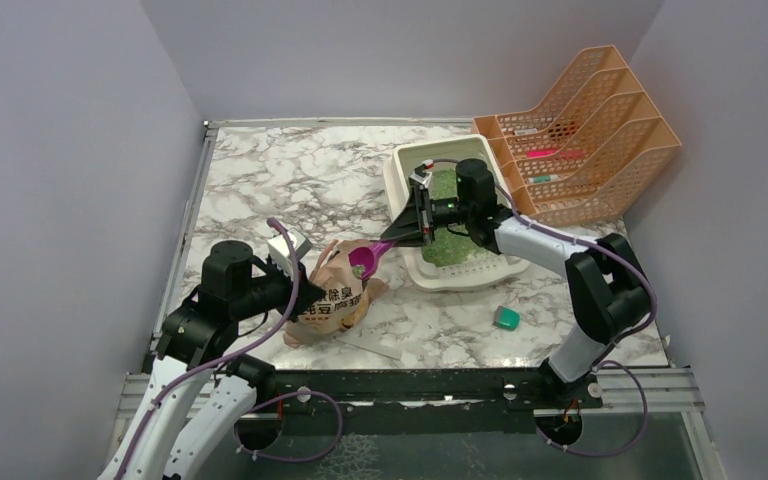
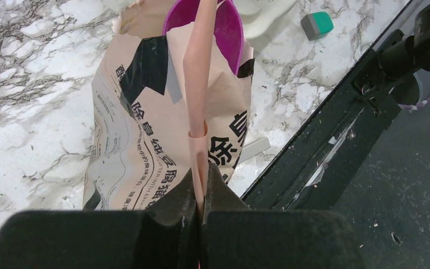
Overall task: Fill the litter box with clean litter
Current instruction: 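Scoop the cat litter from the cat litter bag, then pour the cat litter into the litter box.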
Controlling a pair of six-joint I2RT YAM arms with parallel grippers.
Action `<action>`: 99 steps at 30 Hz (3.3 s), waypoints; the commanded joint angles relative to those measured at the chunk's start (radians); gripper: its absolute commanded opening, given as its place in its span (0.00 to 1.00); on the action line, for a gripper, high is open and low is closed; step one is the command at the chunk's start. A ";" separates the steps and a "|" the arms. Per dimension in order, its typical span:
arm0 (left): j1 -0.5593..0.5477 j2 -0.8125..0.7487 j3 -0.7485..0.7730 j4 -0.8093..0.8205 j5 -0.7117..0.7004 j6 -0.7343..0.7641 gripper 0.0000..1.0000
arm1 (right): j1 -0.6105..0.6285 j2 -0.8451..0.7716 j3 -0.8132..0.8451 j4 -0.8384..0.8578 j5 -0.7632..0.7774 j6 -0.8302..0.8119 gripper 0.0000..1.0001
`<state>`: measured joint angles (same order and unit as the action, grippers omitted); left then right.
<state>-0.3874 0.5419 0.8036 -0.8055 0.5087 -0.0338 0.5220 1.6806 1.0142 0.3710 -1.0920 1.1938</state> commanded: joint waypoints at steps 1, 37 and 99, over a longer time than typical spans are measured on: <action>-0.001 0.004 -0.009 0.005 0.037 -0.009 0.00 | -0.049 -0.061 0.006 -0.032 0.010 -0.037 0.01; 0.001 -0.006 -0.014 0.007 0.030 -0.016 0.00 | -0.167 -0.105 0.005 0.048 -0.106 0.039 0.01; 0.001 -0.005 -0.024 0.006 0.001 -0.035 0.00 | -0.563 -0.141 0.342 -0.813 0.468 -0.649 0.01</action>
<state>-0.3874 0.5388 0.7944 -0.7959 0.5060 -0.0643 -0.0368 1.6321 1.4033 -0.3679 -0.6540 0.5976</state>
